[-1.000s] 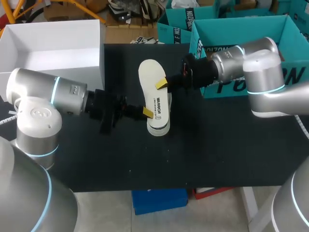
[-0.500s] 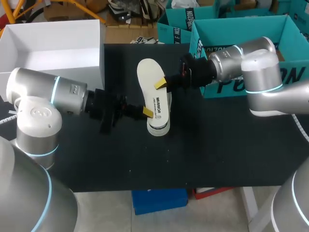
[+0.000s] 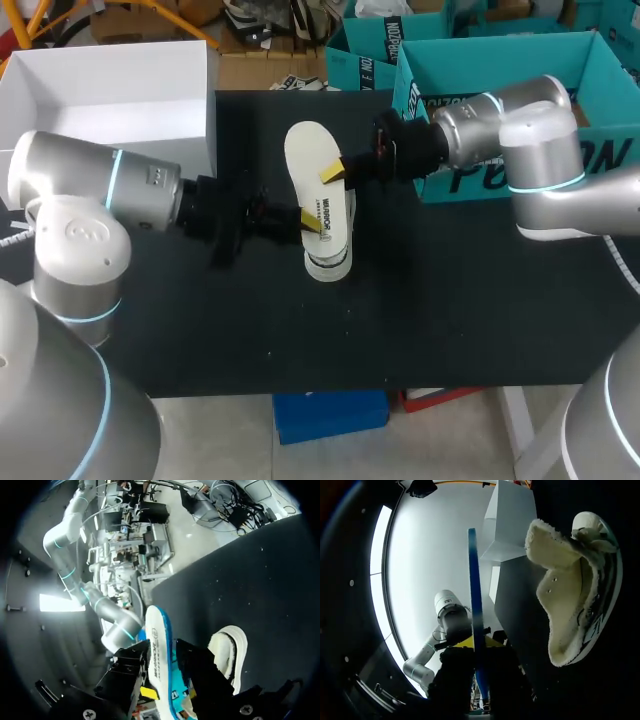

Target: Take the shoe out of the shoebox, open the shoe tongue, remove and reinsert the insole, then place the shoe into the shoebox

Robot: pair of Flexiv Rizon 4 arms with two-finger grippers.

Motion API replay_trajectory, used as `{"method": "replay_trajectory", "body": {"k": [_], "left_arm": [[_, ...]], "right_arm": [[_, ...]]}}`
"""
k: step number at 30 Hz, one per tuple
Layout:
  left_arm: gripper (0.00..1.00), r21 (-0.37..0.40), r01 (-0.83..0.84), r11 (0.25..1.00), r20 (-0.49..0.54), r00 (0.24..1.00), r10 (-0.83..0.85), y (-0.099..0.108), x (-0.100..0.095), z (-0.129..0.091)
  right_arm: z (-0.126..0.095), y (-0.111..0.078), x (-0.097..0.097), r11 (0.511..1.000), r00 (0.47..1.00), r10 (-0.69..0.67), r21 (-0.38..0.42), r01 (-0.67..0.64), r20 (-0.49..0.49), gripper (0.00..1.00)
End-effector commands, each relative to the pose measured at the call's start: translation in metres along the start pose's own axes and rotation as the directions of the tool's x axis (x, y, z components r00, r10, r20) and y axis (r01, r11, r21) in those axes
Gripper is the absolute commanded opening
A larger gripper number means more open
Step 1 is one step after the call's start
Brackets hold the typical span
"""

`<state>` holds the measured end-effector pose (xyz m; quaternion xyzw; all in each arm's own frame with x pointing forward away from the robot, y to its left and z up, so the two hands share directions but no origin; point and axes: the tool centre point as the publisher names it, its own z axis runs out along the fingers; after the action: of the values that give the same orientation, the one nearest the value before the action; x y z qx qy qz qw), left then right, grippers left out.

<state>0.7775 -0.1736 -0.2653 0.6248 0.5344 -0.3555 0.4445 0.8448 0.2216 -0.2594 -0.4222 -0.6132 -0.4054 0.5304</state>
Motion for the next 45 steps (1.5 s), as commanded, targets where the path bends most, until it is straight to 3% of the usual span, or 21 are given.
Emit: {"method": "replay_trajectory", "body": {"k": [1,10,15,20,31,38,45], "left_arm": [[1.0,0.017,0.023,1.0,-0.148,0.989,-0.02,-0.008,-0.037,-0.018],[1.0,0.064,0.038,0.997,-0.443,0.897,-0.006,-0.014,-0.086,-0.039],[1.0,0.088,0.046,0.995,-0.543,0.84,0.01,-0.016,-0.099,-0.044],[1.0,0.134,0.091,0.987,-0.699,0.714,0.029,-0.017,-0.105,-0.04],[1.0,0.03,0.055,0.998,-0.821,0.571,-0.007,-0.004,-0.132,-0.046],[1.0,-0.004,0.035,0.999,-0.876,0.481,-0.02,0.009,-0.139,-0.042],[1.0,-0.017,0.02,1.0,-0.87,0.493,-0.024,0.014,-0.14,-0.042]], "right_arm": [[0.001,0.002,-0.001,1.0,1.0,0.001,0.002,-0.001,0.0,0.0],[0.001,0.002,-0.001,1.0,1.0,0.001,0.002,-0.001,0.0,0.0],[0.001,0.002,-0.001,1.0,1.0,0.001,0.002,-0.001,0.0,0.0],[0.001,0.002,-0.001,1.0,1.0,0.001,0.002,-0.001,0.0,0.0],[0.001,0.002,-0.001,1.0,1.0,0.001,0.002,-0.001,0.0,0.0],[0.001,0.002,-0.001,1.0,1.0,0.001,0.002,-0.001,0.0,0.0],[0.001,0.002,-0.001,1.0,1.0,0.001,0.002,-0.001,0.0,0.0]]}}
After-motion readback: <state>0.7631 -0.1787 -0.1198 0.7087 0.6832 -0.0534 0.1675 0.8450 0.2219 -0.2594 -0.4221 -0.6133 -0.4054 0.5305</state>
